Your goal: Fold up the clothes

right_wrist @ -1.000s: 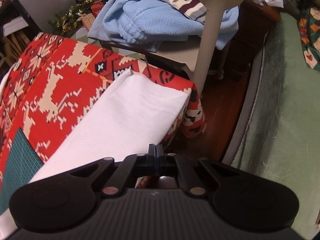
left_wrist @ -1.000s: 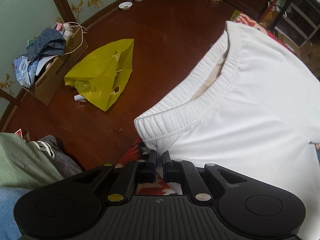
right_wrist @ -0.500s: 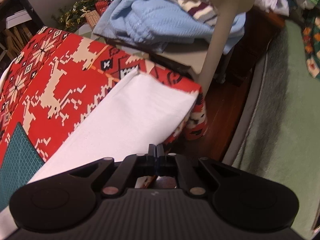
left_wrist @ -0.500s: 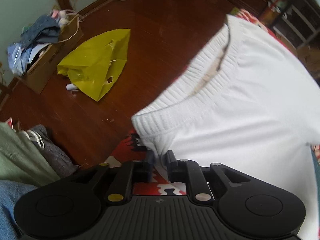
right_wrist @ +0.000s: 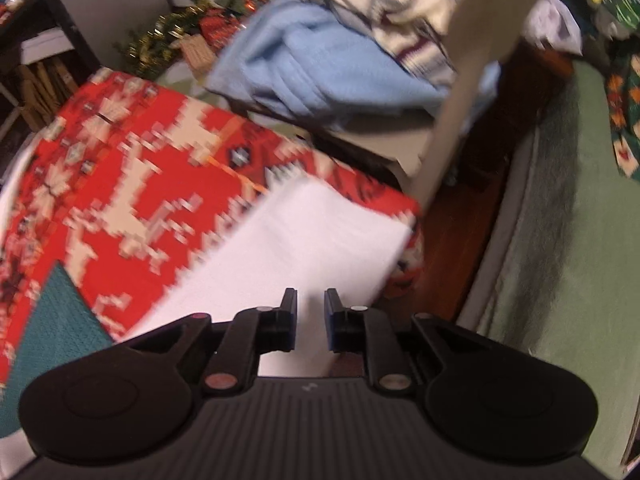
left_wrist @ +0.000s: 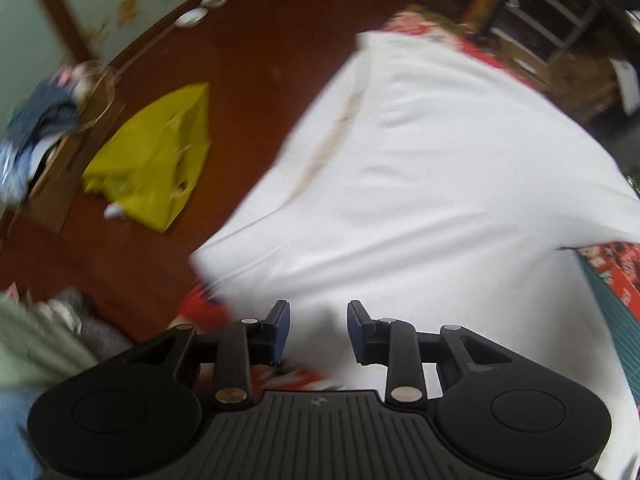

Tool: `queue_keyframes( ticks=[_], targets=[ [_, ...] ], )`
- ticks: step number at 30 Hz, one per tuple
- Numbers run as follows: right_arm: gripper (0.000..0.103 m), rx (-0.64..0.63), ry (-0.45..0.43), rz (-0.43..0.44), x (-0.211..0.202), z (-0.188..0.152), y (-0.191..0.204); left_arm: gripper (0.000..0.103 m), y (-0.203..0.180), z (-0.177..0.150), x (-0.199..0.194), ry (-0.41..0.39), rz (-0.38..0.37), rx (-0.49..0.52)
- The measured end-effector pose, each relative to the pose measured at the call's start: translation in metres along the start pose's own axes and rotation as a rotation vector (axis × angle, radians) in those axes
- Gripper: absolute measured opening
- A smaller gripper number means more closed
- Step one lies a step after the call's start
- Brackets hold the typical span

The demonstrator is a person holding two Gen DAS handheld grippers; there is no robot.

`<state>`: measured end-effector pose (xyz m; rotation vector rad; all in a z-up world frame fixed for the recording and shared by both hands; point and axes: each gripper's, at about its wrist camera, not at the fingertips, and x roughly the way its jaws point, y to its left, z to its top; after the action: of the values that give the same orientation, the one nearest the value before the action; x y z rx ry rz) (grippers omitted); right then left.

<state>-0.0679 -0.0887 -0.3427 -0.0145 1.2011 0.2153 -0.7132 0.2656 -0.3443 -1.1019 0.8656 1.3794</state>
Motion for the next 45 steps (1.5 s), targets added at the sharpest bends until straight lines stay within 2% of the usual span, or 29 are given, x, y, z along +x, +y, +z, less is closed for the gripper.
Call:
queue_keyframes(
  ticks=[5, 12, 14, 19, 23, 27, 30, 35, 39, 45],
  targets=[
    [0.016, -0.034, -0.034, 0.099, -0.008, 0.033, 0.043, 0.031, -0.088, 0.029, 0.006, -0.037, -0.122, 0.143],
    [0.017, -0.139, -0.009, 0.306, 0.019, 0.088, 0.135, 0.034, -0.252, 0.056, 0.028, -0.066, -0.319, 0.361],
    [0.017, -0.181, 0.008, 0.353, 0.034, 0.107, 0.163, 0.043, -0.299, 0.059, 0.036, -0.08, -0.35, 0.403],
    [0.018, -0.2, 0.064, 0.472, 0.079, 0.166, 0.226, 0.045, -0.399, 0.064, 0.066, -0.08, -0.391, 0.496],
    [0.018, -0.179, 0.119, 0.54, 0.115, 0.213, 0.276, 0.052, -0.464, 0.062, 0.093, -0.092, -0.416, 0.586],
    [0.018, -0.157, 0.222, 0.577, 0.154, 0.252, 0.322, 0.052, -0.515, 0.055, 0.111, -0.14, -0.426, 0.736],
    [0.018, -0.147, 0.295, 0.602, 0.178, 0.262, 0.351, 0.052, -0.546, 0.051, 0.124, -0.173, -0.429, 0.845],
    [0.019, -0.134, 0.375, 0.587, 0.212, 0.256, 0.388, 0.05, -0.568, 0.047, 0.138, -0.2, -0.431, 0.982],
    [0.021, -0.099, 0.423, 0.54, 0.237, 0.247, 0.408, 0.05, -0.569, 0.05, 0.148, -0.171, -0.433, 0.969],
    [0.02, -0.121, 0.378, 0.516, 0.249, 0.245, 0.428, 0.049, -0.57, 0.056, 0.154, -0.147, -0.451, 0.915]
  ],
)
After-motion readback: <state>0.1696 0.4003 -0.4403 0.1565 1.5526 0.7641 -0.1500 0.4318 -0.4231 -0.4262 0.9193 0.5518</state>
